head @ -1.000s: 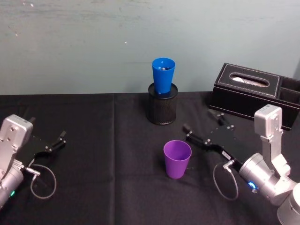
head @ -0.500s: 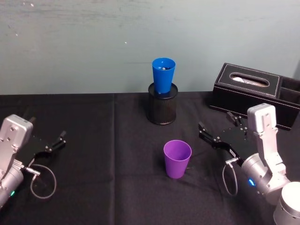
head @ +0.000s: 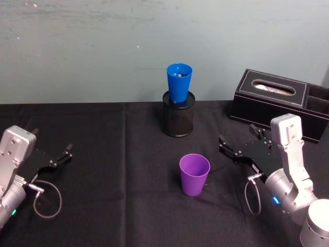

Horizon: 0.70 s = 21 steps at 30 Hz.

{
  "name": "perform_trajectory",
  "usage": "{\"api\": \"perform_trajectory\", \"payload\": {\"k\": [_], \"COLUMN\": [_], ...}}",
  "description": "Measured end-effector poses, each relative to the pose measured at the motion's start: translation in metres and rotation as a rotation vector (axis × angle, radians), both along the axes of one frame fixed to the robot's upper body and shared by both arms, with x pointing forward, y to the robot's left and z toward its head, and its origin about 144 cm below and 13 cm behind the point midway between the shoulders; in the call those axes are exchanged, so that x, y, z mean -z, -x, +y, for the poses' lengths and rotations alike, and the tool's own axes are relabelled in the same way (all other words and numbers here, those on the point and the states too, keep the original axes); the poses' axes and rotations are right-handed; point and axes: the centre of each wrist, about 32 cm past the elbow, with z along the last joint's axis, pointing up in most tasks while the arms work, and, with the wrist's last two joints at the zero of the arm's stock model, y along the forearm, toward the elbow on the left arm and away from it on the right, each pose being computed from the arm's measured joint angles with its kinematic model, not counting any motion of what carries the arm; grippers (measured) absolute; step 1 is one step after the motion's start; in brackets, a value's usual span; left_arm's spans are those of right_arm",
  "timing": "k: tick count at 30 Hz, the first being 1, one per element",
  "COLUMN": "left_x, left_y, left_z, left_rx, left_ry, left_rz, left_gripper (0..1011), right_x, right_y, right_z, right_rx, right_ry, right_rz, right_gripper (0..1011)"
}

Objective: Pick up one cup with a gripper and tap it against the other cup.

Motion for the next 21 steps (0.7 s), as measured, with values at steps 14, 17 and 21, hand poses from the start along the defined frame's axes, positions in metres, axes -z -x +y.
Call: {"api": "perform_trajectory", "payload": {"k": [14,17,21], "left_x": [0.0000,0.0000,0.0000], "left_y": [0.0000,0.0000,0.0000], "left_z": [0.0000,0.0000,0.0000], "left_rx": [0.000,0.000,0.000], "left_ry": [0.000,0.000,0.000], "left_rz": [0.000,0.000,0.000], "left_gripper": [1000,1000,1000], "right_x": [-0.0001,-0.0002,-0.0002], "right_y": [0.0001,0.0001,0.0002], "right_z": [0.0004,0.0006,0.0007], "right_rx": [0.004,0.004,0.004], "right_ry": [0.004,0.004,0.004], "right_rz": [-0.001,-0.001,-0.001], "right_gripper": [1003,1003,1003]}}
